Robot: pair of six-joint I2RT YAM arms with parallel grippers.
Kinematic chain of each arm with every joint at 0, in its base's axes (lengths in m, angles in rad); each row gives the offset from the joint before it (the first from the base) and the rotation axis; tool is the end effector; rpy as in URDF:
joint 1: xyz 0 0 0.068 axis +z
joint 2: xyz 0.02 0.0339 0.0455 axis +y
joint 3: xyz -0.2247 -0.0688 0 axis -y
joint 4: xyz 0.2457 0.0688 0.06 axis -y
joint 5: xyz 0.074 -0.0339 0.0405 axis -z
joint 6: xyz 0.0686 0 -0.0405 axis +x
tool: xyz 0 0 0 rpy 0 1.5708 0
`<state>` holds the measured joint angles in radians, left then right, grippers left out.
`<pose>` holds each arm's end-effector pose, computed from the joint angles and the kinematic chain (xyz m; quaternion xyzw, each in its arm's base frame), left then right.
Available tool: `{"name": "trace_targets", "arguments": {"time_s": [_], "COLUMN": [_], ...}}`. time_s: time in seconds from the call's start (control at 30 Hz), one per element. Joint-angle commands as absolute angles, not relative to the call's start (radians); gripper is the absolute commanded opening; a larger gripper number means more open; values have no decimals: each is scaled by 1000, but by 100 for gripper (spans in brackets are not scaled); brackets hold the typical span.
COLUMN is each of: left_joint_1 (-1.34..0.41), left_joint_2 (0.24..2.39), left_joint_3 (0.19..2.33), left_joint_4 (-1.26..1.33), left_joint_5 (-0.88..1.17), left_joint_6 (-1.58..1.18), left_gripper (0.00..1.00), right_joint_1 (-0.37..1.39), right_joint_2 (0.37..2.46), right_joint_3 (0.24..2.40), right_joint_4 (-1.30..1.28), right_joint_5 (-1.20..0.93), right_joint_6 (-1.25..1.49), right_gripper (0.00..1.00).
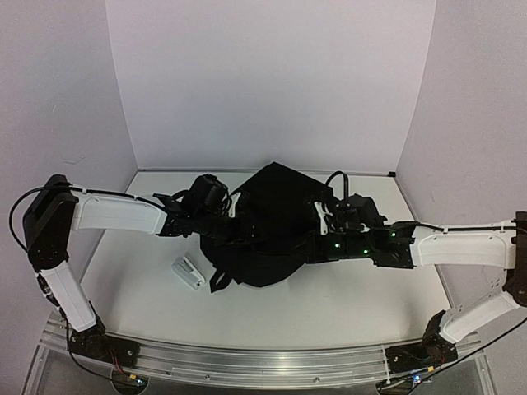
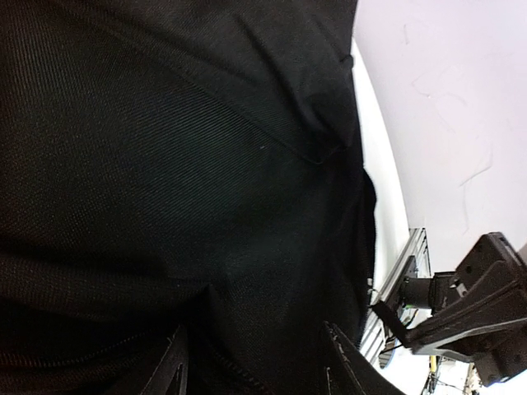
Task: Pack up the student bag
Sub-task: Zip the student bag at the center of the board.
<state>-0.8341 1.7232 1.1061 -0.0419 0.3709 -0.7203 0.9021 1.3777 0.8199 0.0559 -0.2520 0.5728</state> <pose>0.2492 -0.3117 0.1579 0.1312 0.8764 -0.4215 0.1924 0.1975 0.2775 0.1873 -0.2031 0.8317 0.4198 0.3013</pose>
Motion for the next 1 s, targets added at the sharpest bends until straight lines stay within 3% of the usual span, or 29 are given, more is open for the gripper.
{"name": "trace_targets", "arguments": {"time_s": [0.0,0.47,0.77,0.97], "left_joint_1": [-838,-925,-1078,-1229], "left_joint_2": [1708,1473,1428,1460], "left_joint_3": [1124,1061,971,1004], "left_joint_4": [-71,-213,72,95], "left_joint_5": [380,212,46,-300], "left_joint_6": [-676,-482,-364,-266], "left_gripper": [57,79,84,85], "right_joint_1": [908,919,920,920], "right_joint_2": [1334,1377,1384,1351], "right_joint_3": [807,796,777,736], "right_joint_4": [185,333,374,382], "right_joint_5": [-282,-322,-226,-172], "right_joint_6": [621,681,782,848], "right_gripper": [0,0,0,0]}}
